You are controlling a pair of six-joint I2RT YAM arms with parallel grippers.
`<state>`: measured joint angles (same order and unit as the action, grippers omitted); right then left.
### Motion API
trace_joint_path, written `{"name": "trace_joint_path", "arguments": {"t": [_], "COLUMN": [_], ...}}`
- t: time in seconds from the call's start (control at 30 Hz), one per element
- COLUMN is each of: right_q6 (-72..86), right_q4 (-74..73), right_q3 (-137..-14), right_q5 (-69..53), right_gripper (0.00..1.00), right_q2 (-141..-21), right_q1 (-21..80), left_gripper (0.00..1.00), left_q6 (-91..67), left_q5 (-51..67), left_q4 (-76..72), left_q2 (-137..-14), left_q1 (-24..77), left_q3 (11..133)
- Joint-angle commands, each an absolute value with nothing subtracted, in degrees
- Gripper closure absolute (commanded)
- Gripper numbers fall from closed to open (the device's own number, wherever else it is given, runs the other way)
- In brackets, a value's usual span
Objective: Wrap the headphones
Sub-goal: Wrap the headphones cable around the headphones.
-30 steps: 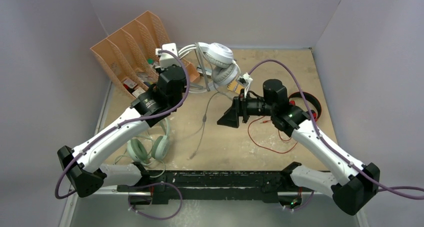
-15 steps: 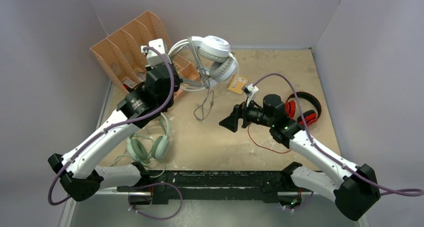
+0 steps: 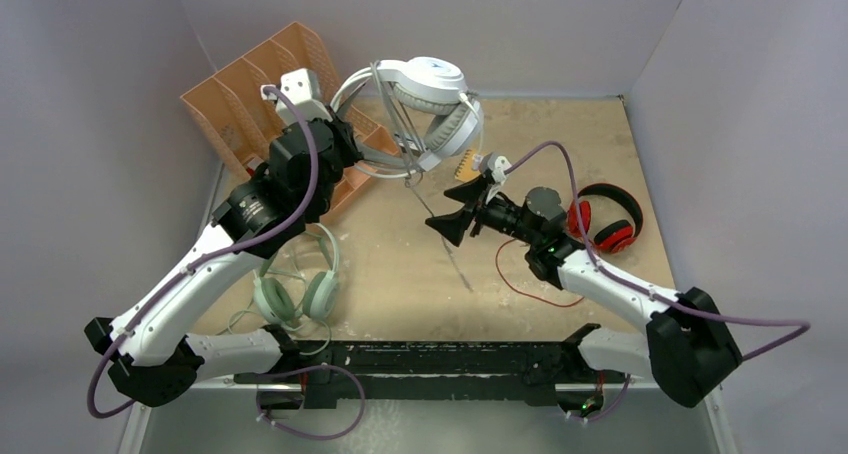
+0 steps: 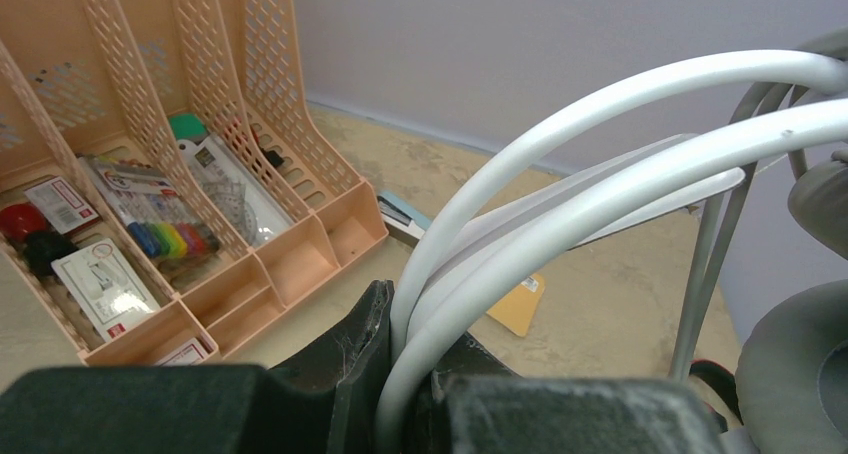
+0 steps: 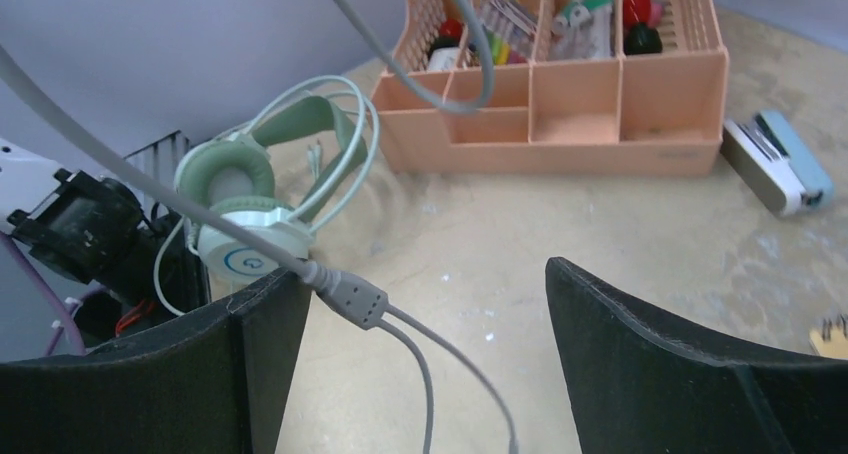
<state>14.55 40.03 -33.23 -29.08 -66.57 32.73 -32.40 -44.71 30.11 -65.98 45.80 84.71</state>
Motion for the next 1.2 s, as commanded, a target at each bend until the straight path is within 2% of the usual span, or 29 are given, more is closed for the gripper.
{"name": "trace_joint_path", "arguments": {"t": [0.0, 0.3, 0.57, 0.7, 0.83, 0.93, 1.07, 1.17], "right_q6": [17.3, 20.0, 23.3, 23.3, 18.6, 17.1, 16.2, 17.8], "right_q4": [57.5, 68.6, 77.9, 75.7, 59.6, 53.1, 52.8, 55.4], "right_q3": [-33.2, -38.5, -40.5, -35.8, -33.1, -30.5, -27.1, -27.7], "right_q5": [-31.9, -31.9, -30.6, -26.5, -21.5, -21.1, -24.7, -29.2], "right_gripper": [0.14, 0.23, 0.16, 0.16, 0.15, 0.14, 0.11, 0.11], "right_q2": [-69.6, -81.9, -89.8, -85.7, -76.4, -70.9, -64.3, -65.4], "right_q1": [33.8, 37.0, 40.5, 40.3, 38.9, 38.0, 37.3, 38.1], "left_gripper": [1.00, 1.00, 1.00, 1.00, 1.00, 1.00, 1.00, 1.00], "left_q6": [-37.3, -37.7, -36.8, -36.1, -36.1, -35.8, -35.6, -35.7], "left_q5": [-41.9, -41.1, -41.9, -42.8, -42.7, -42.5, -41.8, -41.2], "left_q4": [24.4, 25.1, 26.0, 27.3, 27.2, 27.0, 27.0, 26.9], "left_q2": [-63.1, -63.5, -63.7, -63.8, -63.1, -62.9, -62.8, -62.6], "left_q1": [45.7, 45.8, 45.7, 45.8, 45.8, 45.8, 45.8, 45.8], "left_q3": [88.6, 90.2, 91.0, 92.4, 92.0, 91.9, 91.8, 92.0]}}
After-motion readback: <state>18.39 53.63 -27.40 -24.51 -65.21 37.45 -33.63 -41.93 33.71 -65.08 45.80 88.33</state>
